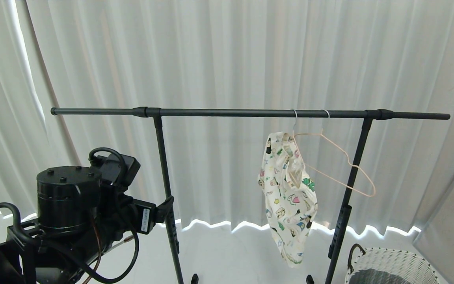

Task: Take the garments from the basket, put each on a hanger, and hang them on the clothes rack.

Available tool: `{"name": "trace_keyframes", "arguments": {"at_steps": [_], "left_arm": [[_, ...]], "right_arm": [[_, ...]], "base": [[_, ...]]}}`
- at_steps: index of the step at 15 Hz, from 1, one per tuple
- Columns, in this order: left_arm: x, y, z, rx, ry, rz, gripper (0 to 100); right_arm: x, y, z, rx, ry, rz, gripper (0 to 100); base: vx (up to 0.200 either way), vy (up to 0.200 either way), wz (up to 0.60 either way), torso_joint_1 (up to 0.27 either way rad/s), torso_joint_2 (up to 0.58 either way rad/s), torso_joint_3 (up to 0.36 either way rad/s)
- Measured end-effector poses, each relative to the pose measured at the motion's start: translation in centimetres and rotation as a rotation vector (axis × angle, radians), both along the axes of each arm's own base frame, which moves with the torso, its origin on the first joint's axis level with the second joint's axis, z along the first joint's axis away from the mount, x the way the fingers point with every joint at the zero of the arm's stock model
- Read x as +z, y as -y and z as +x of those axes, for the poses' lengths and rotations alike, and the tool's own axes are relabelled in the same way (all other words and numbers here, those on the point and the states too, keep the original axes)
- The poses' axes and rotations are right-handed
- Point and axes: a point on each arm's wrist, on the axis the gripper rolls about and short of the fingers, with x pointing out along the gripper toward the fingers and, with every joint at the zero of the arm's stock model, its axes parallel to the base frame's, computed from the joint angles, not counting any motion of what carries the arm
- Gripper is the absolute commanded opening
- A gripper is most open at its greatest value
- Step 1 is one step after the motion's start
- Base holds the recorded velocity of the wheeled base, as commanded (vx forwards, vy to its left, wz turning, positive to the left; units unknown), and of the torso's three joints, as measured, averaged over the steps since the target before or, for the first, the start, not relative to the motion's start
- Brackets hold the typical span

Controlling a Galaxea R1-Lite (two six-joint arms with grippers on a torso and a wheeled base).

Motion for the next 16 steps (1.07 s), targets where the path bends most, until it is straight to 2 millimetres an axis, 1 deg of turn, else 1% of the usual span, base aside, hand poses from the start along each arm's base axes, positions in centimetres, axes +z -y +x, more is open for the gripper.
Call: {"name": "trace_keyframes", "arguments": {"at_steps": [3,5,7,16], "left_arm": [[-0.2,-0.4,0.1,0.018,-0.01,0.006,100],[-0.6,-0.7,0.1,0.029,-0.022,0.013,100],[-1.0,-0.8,-0.2,0.033,-0.036,0.021,100],[-2.1,-1.3,-0.9,0.107,-0.044,0.065,100]], "right_arm": [[-0.1,0.1,-0.1,-0.009,-0.002,0.0,100],[-0.6,0.1,-0.1,-0.016,-0.019,-0.002,100],[-1.1,0.2,-0.2,-0.025,-0.031,-0.003,100],[-2.0,0.5,-0.4,-0.06,-0.066,-0.009,100]], "base": [[0.0,0.0,0.0,-0.229,0.51,0.277],[0.0,0.0,0.0,-0.229,0.52,0.285],[0.0,0.0,0.0,-0.222,0.51,0.285],[0.0,0.0,0.0,-0.196,0.48,0.287]]}}
